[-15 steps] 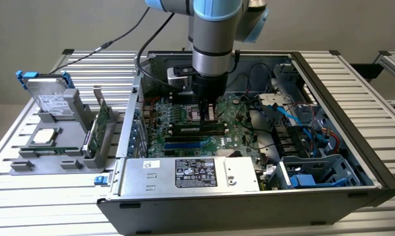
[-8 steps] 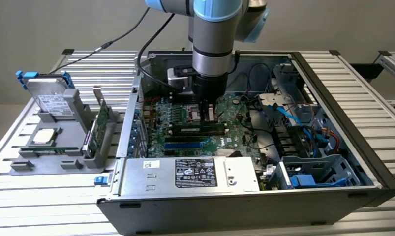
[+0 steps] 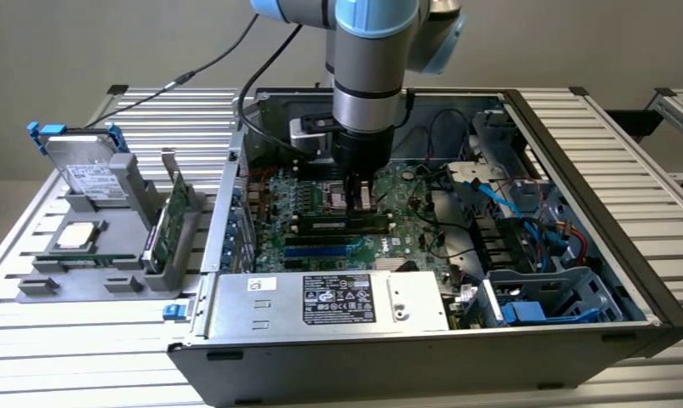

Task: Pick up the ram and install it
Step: 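Insert the ram into the slot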

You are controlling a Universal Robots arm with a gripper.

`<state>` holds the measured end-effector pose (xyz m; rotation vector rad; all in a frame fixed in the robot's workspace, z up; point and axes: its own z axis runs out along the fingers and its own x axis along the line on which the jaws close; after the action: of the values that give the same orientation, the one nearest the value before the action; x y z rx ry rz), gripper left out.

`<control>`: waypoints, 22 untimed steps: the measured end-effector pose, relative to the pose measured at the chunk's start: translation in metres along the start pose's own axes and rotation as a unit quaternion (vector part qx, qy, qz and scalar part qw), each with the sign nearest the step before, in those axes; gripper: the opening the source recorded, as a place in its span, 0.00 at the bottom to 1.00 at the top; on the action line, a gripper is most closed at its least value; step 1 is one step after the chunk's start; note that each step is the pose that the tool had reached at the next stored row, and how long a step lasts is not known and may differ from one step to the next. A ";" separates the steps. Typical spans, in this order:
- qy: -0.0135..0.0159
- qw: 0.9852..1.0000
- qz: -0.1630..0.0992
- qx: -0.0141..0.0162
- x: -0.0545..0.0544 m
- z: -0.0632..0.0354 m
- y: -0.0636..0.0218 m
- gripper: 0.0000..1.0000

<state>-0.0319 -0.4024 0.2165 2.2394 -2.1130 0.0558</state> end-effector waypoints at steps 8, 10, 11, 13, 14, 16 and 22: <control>0.001 1.000 0.000 0.000 0.000 0.0001 -0.0013 0.28; 0.001 1.000 0.000 0.000 0.000 0.0001 -0.0017 0.34; 0.001 1.000 0.000 0.000 0.000 0.0001 -0.0019 0.40; 0.001 1.000 0.000 0.000 0.000 0.0000 -0.0021 0.45; 0.001 1.000 0.000 0.000 0.000 -0.0003 -0.0021 0.51; 0.001 1.000 0.000 0.000 0.000 -0.0025 -0.0021 0.58; 0.001 1.000 0.000 -0.001 0.001 -0.0146 0.0006 0.58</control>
<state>-0.0322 -0.4022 0.2311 2.2379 -2.1113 0.0553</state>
